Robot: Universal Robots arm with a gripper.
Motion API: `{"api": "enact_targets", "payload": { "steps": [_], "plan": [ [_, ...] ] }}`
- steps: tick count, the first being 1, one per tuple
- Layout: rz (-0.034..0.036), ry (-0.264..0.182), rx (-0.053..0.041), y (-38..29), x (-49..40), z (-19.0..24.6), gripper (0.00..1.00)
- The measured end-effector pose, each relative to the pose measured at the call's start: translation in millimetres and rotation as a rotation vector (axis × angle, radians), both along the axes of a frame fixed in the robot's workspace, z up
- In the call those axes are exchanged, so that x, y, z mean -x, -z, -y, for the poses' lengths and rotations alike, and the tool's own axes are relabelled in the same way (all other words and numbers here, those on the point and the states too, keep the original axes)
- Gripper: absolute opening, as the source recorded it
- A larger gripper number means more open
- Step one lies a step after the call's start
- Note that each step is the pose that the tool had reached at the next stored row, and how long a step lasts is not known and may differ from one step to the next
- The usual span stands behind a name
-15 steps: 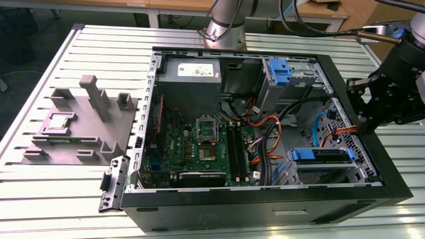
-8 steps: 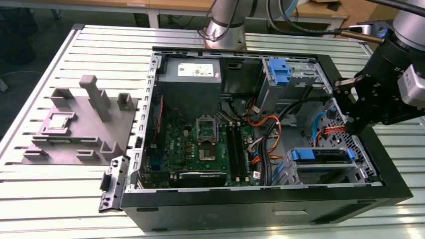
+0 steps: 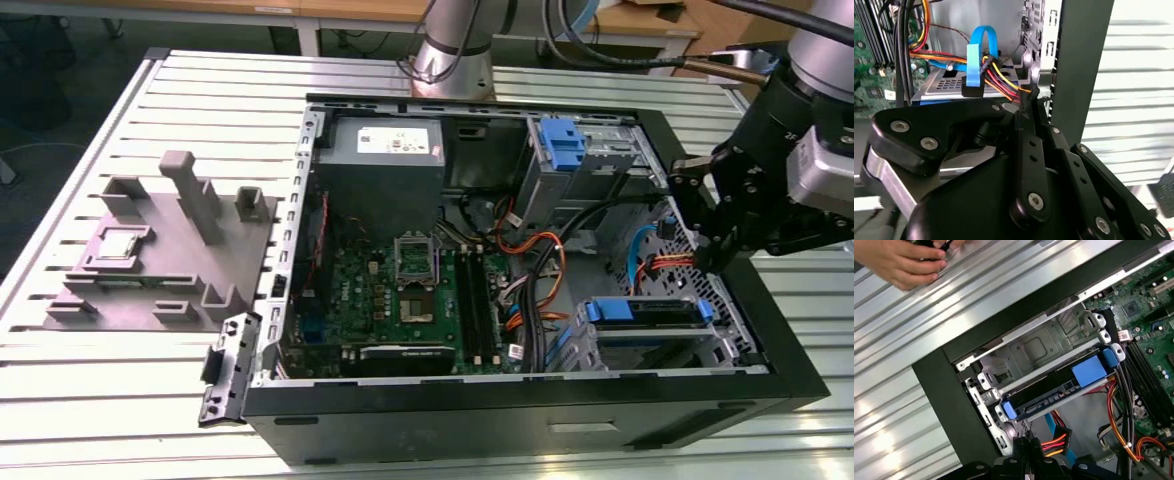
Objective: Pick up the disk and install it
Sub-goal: 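Insert the first disk wire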
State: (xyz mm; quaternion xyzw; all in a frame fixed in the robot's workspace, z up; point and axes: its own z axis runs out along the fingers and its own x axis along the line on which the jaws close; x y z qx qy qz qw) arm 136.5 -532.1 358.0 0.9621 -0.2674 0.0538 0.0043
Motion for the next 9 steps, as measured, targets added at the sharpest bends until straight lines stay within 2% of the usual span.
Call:
{"api": "enact_targets", "payload": {
  "steps": [9],
  "plan": [
    [0.0, 0.164, 0.0002, 1.3, 0.0, 0.0, 0.17]
  ]
}}
